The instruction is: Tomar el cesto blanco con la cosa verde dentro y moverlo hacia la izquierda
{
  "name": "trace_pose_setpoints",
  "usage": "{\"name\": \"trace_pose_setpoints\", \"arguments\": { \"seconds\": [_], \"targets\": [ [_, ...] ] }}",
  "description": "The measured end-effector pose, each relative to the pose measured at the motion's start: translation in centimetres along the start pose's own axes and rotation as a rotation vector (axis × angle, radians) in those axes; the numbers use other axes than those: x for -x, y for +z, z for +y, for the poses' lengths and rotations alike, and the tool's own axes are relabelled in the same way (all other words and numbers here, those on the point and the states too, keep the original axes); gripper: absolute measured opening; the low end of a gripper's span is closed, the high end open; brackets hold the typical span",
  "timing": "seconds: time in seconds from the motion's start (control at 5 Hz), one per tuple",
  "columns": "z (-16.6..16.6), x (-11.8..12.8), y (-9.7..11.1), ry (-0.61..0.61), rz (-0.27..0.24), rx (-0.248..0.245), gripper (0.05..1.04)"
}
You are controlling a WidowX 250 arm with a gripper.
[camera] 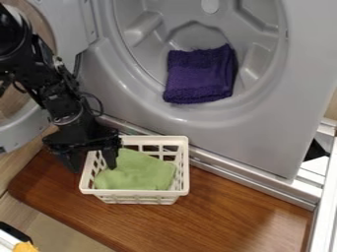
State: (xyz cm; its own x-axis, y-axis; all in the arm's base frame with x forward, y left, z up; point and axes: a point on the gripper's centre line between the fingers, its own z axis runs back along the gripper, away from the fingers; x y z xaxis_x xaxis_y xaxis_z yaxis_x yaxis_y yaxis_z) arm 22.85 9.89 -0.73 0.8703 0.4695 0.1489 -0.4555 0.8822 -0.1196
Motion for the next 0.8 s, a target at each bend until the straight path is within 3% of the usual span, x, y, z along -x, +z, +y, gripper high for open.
{"name": "trace_pose_setpoints", "arguments": {
  "seconds": [0.2,0.4,0.6,0.8],
  "targets": [
    [-0.5,0.1,0.8,-0.021,-0.005,-0.034,1.004],
    [-1.4,-0.1,2.7,-0.038,-0.050,-0.046,1.000],
    [-3.2,-0.9,5.8,-0.069,-0.157,-0.013,0.999],
    [-4.2,-0.9,7.0,-0.078,-0.205,0.031,1.000]
  ]
}}
